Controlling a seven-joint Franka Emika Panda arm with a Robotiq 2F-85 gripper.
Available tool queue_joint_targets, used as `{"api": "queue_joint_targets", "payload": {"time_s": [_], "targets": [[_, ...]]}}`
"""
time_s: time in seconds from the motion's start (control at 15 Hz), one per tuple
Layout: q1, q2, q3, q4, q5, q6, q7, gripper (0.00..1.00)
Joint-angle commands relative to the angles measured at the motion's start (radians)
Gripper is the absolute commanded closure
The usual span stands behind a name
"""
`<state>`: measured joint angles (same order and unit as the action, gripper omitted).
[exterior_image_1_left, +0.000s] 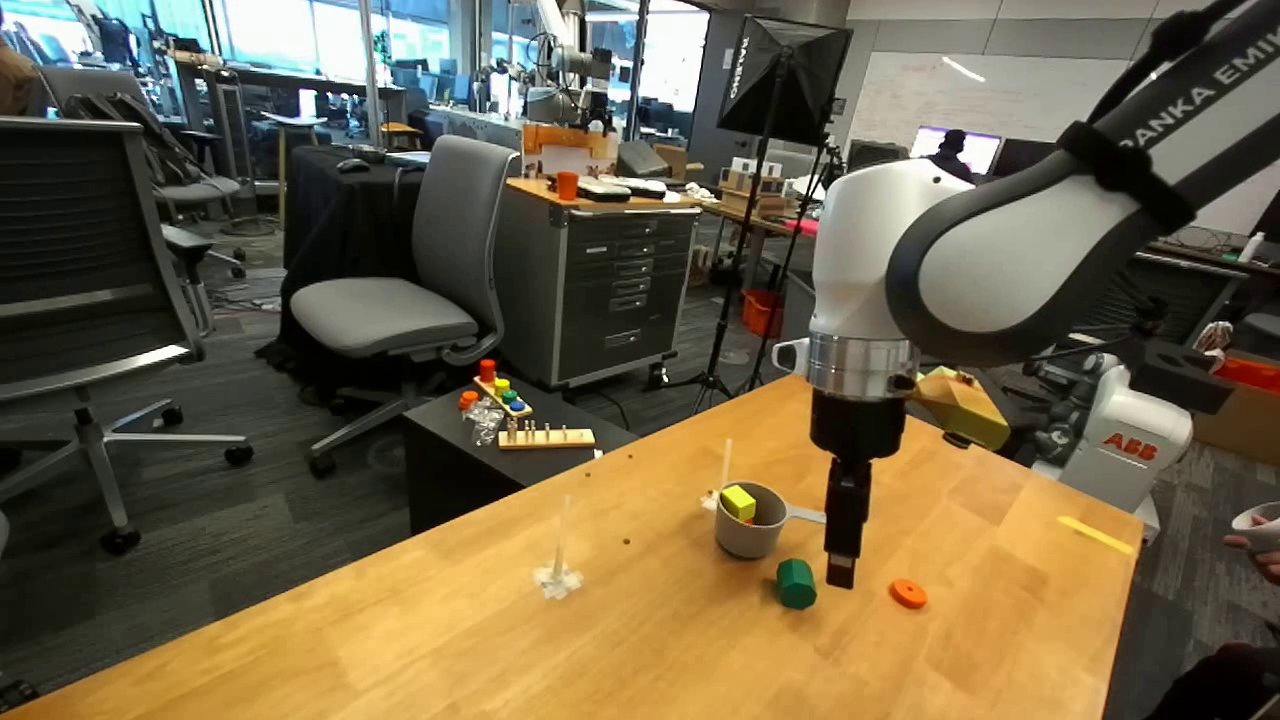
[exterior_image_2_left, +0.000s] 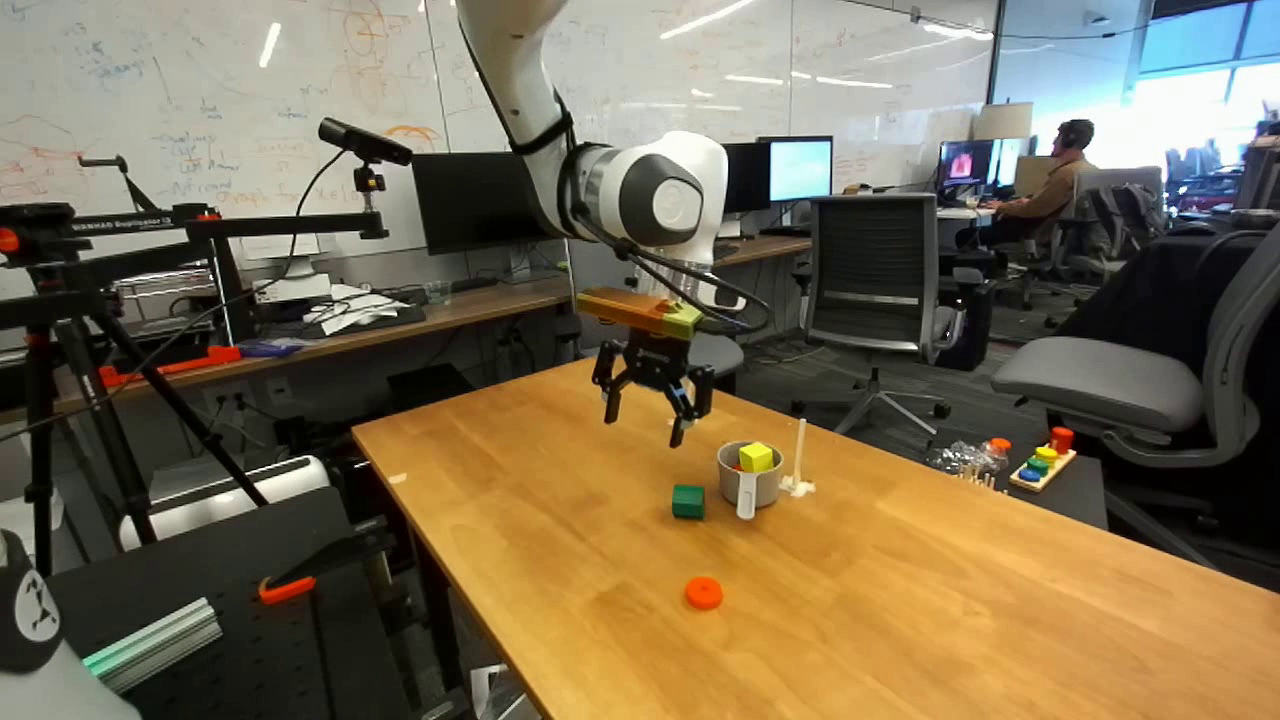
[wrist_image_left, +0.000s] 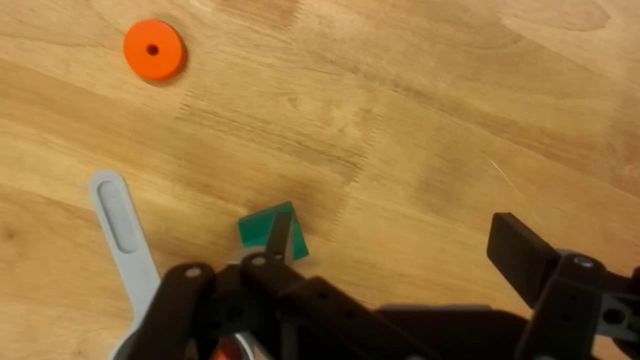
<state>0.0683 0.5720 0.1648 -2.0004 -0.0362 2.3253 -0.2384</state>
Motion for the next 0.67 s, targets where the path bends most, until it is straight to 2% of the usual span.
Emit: {"api": "queue_joint_targets", "payload": {"time_s": [0.0,0.27,0.47,0.6], "targets": [[0.025,0.047,-0.029,0.063,-0.098,-0.055,-0.078,0.00],[0.064,0.100,-0.046,0.130,-0.248,-0.104,-0.128,0.00],[0.110,0.148,-0.081,0.182,-0.362,-0.094,-0.089,0.00],[0.123,0.177,-0.093,0.211,-0.397,-0.087,-0.081,0.00]]}}
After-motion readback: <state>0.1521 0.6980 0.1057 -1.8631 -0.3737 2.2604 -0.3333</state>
